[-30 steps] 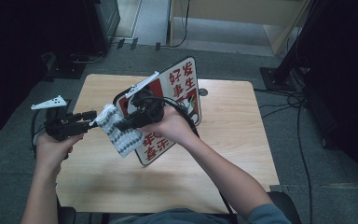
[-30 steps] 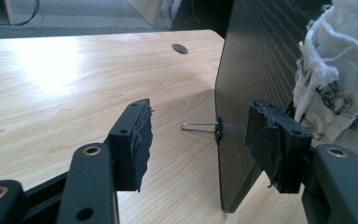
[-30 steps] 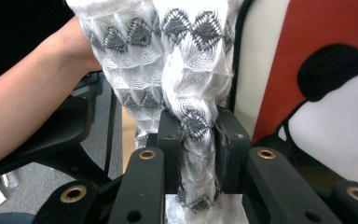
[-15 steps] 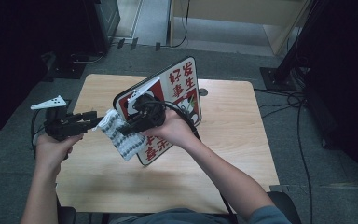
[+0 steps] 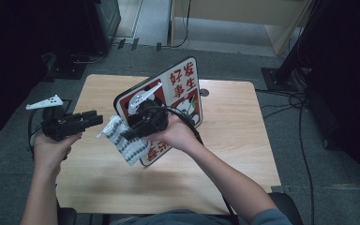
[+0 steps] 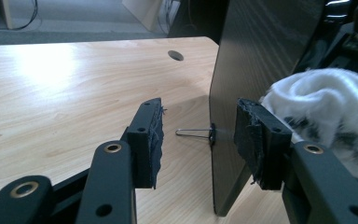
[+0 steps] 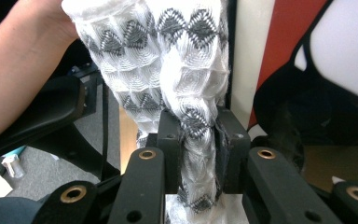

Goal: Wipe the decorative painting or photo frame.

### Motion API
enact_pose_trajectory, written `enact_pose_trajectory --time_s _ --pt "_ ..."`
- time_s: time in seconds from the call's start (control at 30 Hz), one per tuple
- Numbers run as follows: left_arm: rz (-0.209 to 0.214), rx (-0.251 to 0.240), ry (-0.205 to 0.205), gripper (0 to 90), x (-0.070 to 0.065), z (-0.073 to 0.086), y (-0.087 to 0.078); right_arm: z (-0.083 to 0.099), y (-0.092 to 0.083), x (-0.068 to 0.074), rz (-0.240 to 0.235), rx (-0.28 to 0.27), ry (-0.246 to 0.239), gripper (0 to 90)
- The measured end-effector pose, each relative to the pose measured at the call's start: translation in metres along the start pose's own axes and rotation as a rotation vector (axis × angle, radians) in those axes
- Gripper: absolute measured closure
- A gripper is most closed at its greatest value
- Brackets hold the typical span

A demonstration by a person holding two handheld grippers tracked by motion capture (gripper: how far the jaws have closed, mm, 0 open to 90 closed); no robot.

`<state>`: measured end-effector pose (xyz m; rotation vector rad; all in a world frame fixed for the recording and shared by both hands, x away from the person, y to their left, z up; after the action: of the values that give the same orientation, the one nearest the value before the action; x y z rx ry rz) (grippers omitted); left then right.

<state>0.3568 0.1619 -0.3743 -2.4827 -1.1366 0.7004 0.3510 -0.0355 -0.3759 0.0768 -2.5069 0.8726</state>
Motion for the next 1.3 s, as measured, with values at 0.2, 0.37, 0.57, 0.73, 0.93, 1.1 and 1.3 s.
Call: enact_pose_trajectory --time_s 0.2,0.37,0.57,0.73,0.93,1.1,1.3 --pt "0.025 0.011 0.006 55.6 -0.009 -0.003 0.0 0.005 0.004 -0.002 -0.001 0.008 0.008 75.6" --pt "0.04 0.009 0.014 56.6 -0.015 -0.007 -0.002 0.011 0.005 -0.003 -0.004 0.017 0.009 75.6" --pt "0.056 0.006 0.042 56.4 -0.027 -0.011 -0.001 0.016 0.008 -0.005 -0.008 0.023 0.009 75.6" --pt "0.069 0.009 0.06 56.1 -0.036 -0.014 0.001 0.02 0.01 -0.007 -0.006 0.026 0.011 75.6" --pt "0.089 0.014 0.055 57.4 -0.041 -0.015 0.004 0.025 0.013 -0.008 -0.008 0.03 0.011 75.6" --pt "0.104 0.023 0.064 57.5 -0.046 -0.015 0.008 0.029 0.016 -0.01 -0.009 0.034 0.011 75.5" --pt "0.121 0.03 0.068 59.4 -0.049 -0.014 0.017 0.031 0.017 -0.01 -0.007 0.032 0.003 75.6"
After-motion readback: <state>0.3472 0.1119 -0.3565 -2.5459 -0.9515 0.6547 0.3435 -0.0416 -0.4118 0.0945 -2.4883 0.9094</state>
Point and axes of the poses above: each handheld gripper's, and its own axes: y roughly forward along the jaws, z roughly out of its underside, x roughly to its left, the point moved 6 cm from there along y, roughly forward along the jaws, and after that the axes turned 10 degrees about -z, right-handed, at the moved point
